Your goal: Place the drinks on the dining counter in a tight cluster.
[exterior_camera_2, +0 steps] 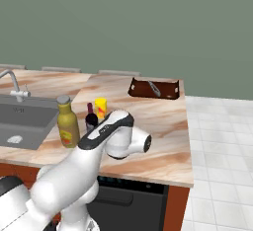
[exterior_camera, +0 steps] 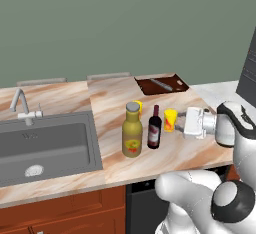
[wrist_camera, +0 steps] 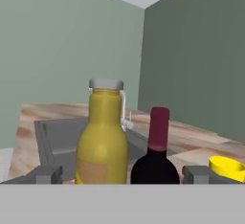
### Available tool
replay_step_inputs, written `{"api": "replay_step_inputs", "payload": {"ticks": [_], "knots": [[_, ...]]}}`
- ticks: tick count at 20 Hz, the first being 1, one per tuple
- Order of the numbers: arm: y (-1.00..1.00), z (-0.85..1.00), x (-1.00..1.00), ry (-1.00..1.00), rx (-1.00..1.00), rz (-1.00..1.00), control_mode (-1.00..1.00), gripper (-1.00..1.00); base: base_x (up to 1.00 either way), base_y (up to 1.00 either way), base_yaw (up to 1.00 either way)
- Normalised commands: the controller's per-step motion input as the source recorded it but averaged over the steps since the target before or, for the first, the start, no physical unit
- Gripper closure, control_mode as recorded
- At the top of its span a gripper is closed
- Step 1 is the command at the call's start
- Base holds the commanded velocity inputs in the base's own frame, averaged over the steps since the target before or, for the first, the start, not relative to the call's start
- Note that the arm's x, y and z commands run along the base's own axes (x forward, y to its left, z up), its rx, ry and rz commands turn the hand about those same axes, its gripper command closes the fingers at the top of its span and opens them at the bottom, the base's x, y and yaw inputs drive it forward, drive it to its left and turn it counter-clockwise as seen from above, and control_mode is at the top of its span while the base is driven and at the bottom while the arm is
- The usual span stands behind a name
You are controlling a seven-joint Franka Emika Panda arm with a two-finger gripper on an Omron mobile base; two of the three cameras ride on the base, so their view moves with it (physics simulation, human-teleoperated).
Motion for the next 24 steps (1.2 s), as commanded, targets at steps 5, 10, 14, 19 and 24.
{"api": "replay_step_inputs", "payload": {"ticks": [5, 10, 14, 19, 24], "knots": [[-0.02, 0.08, -0.52, 0.03, 0.00, -0.01, -1.00, -1.00, 0.00, 0.00, 0.00], [-0.03, 0.05, -0.48, 0.05, 0.00, 0.00, -1.00, -1.00, 0.00, 0.00, 0.00], [0.02, 0.09, -0.40, 0.04, 0.00, 0.00, -1.00, -1.00, 0.00, 0.00, 0.00], [0.00, 0.11, -0.37, 0.00, 0.00, 0.00, -1.00, -1.00, 0.00, 0.00, 0.00], [0.00, 0.00, -0.03, 0.00, 0.01, 0.00, -1.00, -1.00, 0.00, 0.00, 0.00]]}}
